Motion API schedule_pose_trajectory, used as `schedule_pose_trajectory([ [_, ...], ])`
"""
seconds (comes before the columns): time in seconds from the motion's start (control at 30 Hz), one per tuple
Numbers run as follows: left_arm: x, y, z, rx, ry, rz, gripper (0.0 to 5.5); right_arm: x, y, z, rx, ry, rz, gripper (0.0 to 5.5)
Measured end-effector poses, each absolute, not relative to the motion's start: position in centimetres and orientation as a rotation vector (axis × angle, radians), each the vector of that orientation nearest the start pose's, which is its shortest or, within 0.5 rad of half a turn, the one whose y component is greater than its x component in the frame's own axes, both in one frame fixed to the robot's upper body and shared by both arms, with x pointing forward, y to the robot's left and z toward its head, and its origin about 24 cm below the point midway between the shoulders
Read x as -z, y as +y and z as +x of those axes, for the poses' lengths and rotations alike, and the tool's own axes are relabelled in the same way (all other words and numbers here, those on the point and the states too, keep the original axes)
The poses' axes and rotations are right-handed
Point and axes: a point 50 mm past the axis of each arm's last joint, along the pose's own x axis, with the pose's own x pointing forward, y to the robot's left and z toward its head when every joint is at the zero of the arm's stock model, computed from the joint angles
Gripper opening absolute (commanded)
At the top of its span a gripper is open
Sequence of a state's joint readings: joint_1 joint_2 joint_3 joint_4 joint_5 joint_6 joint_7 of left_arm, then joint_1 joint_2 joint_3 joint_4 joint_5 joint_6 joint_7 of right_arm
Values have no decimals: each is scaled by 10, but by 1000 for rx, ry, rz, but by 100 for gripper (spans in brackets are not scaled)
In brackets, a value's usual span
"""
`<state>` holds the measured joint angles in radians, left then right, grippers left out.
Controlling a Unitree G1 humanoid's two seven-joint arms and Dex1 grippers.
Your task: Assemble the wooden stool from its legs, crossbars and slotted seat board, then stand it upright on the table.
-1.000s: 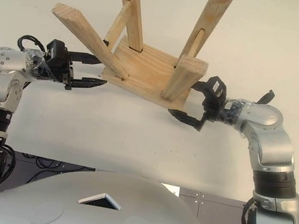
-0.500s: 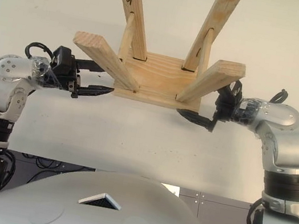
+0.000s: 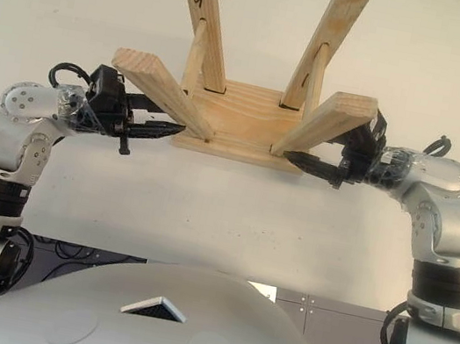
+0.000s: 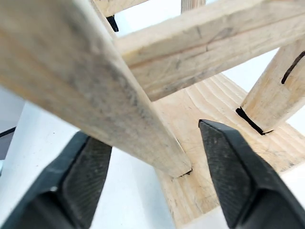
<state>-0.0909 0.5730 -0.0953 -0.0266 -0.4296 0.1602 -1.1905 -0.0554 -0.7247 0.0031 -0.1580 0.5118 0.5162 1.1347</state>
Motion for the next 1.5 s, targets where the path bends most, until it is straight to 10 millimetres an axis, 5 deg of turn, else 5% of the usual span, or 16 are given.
schedule_pose_trajectory([
  [0.13,-71,175,234,1323,175,71,109,-87,-213,227,-1158,435,-16,190],
  [0.33,-62,173,246,1333,112,313,102,-80,-213,232,-1163,448,-53,173],
  [0.4,-25,180,238,1317,287,425,75,-75,-211,232,-1181,441,-52,170],
  [0.47,-20,177,237,1325,262,490,58,-70,-214,232,-1177,457,-42,170],
  [0.7,-34,174,241,1300,273,338,20,-71,-213,232,-1183,454,-35,170],
  [0.9,-50,197,233,1330,338,319,109,-73,-213,233,-1185,450,-37,170],
  [1.2,-59,182,250,1293,195,198,245,-75,-212,236,-1191,446,-42,170],
  [1.33,-60,169,250,1315,156,126,245,-75,-211,238,-1207,452,-46,169],
  [1.5,-64,163,253,1306,123,65,165,-75,-210,240,-1218,455,-47,168],
])
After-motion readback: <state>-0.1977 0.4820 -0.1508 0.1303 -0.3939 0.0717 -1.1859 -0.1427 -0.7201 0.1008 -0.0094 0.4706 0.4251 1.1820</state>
